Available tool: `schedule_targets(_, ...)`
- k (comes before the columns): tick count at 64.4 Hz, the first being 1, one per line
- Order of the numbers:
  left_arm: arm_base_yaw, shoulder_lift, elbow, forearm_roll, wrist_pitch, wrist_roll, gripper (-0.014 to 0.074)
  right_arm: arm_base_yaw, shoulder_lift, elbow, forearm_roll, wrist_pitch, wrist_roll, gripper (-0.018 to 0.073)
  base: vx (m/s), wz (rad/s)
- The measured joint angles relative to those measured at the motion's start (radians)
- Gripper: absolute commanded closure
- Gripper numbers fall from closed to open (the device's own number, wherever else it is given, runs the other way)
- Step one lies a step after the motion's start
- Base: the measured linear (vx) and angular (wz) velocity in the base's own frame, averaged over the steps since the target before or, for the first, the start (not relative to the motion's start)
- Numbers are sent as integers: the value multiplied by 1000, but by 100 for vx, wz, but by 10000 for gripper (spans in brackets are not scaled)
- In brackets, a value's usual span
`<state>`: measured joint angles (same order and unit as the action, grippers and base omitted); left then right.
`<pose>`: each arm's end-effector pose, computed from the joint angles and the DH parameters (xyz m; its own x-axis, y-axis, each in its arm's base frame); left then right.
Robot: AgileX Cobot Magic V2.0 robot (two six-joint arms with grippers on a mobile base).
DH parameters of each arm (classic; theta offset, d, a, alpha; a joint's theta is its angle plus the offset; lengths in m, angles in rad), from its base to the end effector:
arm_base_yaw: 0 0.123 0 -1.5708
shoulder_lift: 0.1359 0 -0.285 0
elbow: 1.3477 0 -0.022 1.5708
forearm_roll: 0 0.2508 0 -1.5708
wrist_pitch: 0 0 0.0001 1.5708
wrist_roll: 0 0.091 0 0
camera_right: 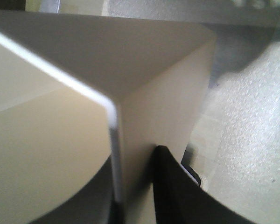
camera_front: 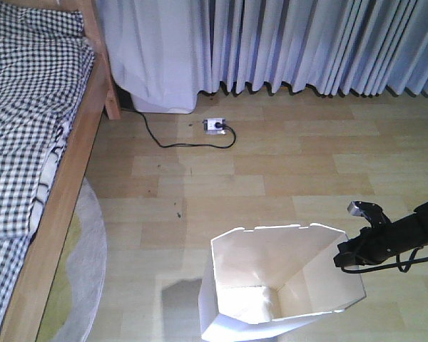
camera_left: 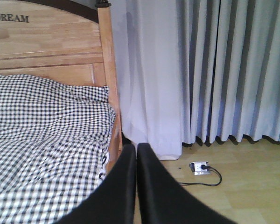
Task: Move trash bin to bedside with robot
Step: 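Carry the bin in the right gripper toward the bed's headboard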
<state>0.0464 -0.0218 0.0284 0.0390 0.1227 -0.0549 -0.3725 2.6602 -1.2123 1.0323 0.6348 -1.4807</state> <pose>0.0559 0.0030 0.1936 -0.0411 -0.0181 -0.9990 -0.0518 0.9985 -0.0160 0.3244 -0.0769 -0.0986 -0.9863 -0.0962 -0.1339 -0.1517 0.8479 0.5080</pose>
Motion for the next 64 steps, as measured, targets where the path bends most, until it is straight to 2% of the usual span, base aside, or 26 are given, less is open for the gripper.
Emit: schedule_targets(64,0,0,0,0,0,0,603,0,0,0,5,10,0,564,25,1)
